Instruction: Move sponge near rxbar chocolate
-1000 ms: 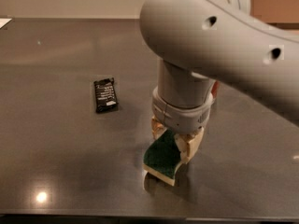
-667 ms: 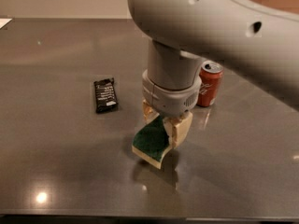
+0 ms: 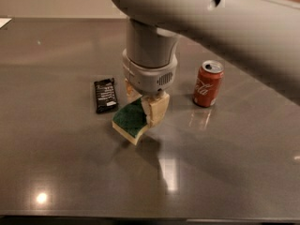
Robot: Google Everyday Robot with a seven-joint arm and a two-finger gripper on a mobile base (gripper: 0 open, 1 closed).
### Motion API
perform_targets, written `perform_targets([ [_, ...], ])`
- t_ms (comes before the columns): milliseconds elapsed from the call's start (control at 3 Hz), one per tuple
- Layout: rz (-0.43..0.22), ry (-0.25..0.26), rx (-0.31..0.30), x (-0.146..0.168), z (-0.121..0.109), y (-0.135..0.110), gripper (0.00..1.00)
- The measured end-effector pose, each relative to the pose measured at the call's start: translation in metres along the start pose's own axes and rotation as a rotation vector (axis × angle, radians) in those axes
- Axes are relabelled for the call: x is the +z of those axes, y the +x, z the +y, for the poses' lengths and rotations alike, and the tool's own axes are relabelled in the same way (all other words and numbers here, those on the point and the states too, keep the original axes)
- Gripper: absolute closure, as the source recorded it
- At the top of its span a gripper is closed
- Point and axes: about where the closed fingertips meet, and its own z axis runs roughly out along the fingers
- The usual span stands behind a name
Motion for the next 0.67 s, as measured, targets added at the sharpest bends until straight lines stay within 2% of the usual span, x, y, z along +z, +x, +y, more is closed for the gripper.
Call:
perform_targets([
  [667, 0.006, 0.010, 0.042, 0.011, -0.053, 0.011, 1.00],
])
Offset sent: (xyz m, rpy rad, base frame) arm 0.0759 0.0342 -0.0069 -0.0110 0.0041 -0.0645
